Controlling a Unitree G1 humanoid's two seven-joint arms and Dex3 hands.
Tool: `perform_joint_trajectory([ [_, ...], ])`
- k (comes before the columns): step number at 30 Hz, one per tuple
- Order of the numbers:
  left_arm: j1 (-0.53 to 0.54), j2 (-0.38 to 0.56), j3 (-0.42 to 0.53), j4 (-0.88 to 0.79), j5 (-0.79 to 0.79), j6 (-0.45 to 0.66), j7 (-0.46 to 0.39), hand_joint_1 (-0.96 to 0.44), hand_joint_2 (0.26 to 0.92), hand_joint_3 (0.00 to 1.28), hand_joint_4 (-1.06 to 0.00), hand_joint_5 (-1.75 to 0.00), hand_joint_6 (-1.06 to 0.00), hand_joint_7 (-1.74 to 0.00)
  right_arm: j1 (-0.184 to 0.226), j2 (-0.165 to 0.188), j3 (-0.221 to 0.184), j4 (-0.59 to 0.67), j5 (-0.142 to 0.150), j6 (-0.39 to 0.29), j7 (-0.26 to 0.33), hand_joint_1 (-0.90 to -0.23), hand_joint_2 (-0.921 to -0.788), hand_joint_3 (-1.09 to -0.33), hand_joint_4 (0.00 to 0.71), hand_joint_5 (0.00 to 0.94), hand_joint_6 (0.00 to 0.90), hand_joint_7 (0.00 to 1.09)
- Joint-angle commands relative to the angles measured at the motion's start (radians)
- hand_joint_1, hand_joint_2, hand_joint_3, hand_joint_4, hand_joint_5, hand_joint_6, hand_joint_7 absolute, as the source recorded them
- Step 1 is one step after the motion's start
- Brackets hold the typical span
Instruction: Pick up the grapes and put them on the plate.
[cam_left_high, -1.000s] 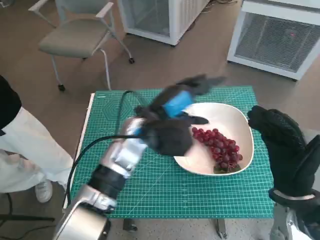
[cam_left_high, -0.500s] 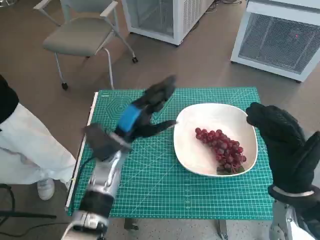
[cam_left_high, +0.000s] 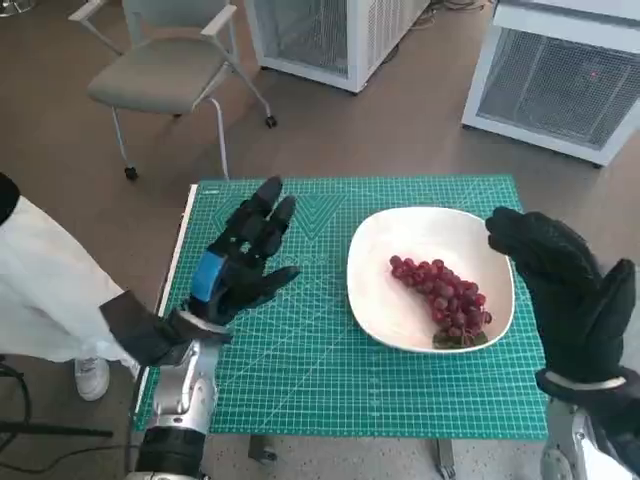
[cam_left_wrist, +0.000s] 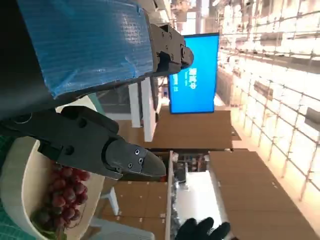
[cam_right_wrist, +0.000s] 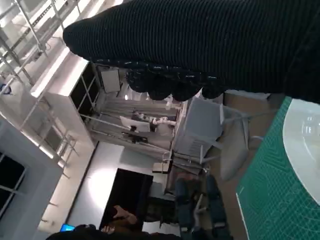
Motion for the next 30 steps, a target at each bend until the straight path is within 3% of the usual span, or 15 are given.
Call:
perform_joint_trajectory([
  [1, 0.030, -0.008, 0.005, -0.049, -0.016, 0.018, -0.003, -0.37, 0.887, 0.00, -0.11, -0.01, -0.22, 0.00, -0.005, -0.006, 0.004, 0.024, 0.003, 0.007, 0.015, -0.486, -0.921, -0.585, 0.391, 0.548, 0.166, 0.90],
  [30, 0.086, 0.017, 0.011, -0.114, -0.012, 0.059, -0.031, -0.42, 0.892, 0.00, -0.13, 0.00, -0.21, 0.00, -0.008, -0.006, -0.008, 0.020, 0.006, 0.011, 0.016, -0.492, -0.921, -0.582, 0.391, 0.550, 0.172, 0.90],
])
